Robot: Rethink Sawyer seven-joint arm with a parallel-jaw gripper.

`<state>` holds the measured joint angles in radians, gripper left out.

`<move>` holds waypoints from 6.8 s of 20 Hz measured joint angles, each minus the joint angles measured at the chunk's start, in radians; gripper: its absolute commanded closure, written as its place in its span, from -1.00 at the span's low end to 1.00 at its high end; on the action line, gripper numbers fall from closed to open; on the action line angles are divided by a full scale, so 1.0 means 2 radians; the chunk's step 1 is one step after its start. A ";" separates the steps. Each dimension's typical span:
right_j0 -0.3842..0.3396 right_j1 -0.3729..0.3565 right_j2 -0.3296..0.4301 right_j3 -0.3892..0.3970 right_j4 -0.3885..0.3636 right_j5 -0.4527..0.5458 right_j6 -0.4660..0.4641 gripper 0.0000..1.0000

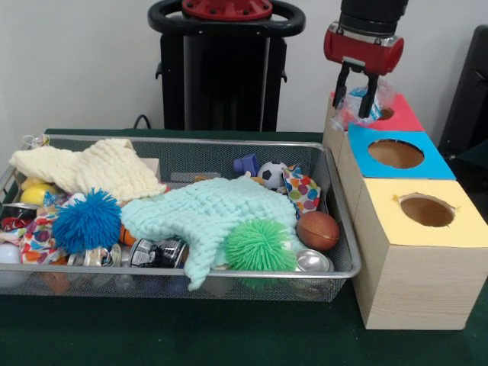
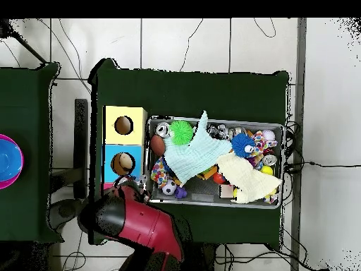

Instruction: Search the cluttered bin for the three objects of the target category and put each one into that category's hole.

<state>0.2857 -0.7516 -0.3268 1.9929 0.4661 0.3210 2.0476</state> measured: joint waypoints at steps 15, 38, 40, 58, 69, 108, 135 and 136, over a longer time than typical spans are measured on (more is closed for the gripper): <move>0.023 0.029 -0.006 -0.022 0.000 -0.025 0.000 1.00; 0.044 0.032 -0.027 -0.026 0.002 -0.025 0.000 1.00; 0.044 0.026 -0.027 -0.026 0.002 -0.022 0.000 1.00; 0.008 -0.028 -0.013 -0.020 0.000 0.026 0.000 1.00; -0.026 -0.001 0.020 -0.018 0.000 -0.036 0.000 1.00; 0.041 0.029 0.010 -0.038 0.000 -0.036 0.000 1.00; 0.043 0.050 -0.004 -0.078 0.006 -0.033 0.000 -1.00; 0.041 0.050 -0.004 -0.078 0.006 -0.033 0.000 -1.00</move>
<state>0.3683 -0.6508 -0.3349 1.8372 0.4779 0.2548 2.0478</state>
